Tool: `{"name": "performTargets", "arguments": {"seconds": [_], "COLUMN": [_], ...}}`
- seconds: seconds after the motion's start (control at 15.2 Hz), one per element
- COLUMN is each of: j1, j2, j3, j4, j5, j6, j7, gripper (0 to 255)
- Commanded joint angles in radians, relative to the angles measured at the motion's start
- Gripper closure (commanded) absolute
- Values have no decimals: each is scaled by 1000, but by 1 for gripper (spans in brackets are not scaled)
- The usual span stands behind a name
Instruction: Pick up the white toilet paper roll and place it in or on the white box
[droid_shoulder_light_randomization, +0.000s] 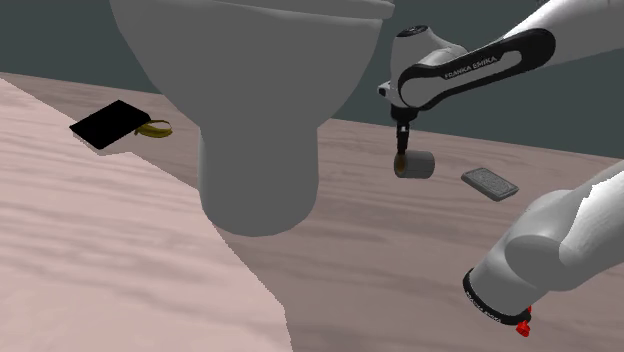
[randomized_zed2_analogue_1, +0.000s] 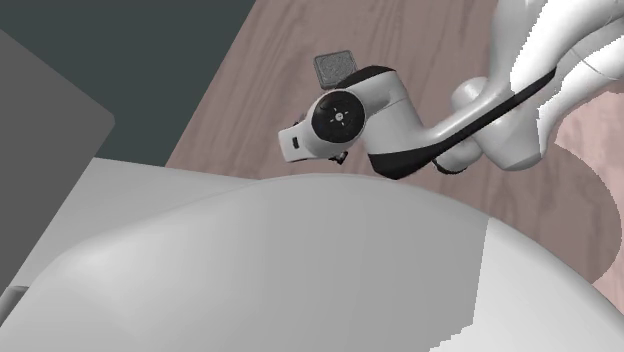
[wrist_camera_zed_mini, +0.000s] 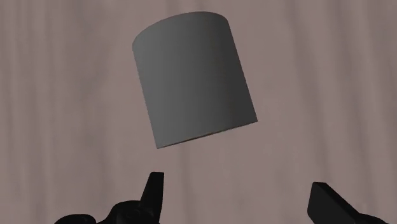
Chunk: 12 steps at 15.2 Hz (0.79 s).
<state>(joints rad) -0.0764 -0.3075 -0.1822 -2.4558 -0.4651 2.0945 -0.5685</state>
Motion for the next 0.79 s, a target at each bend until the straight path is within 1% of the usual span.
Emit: {"name": "performTargets", "arguments": {"seconds": [0.0,0.2,0.73], "j1": [-10,-27,-53], "j2": [60,166,249], "j3": [-16,-40,-68], "j4": [11,48,27], "j5": [-46,-111,-156], "j6": [54,134,247], "j7": [-40,-92,-79], "gripper": [0,0,0]}}
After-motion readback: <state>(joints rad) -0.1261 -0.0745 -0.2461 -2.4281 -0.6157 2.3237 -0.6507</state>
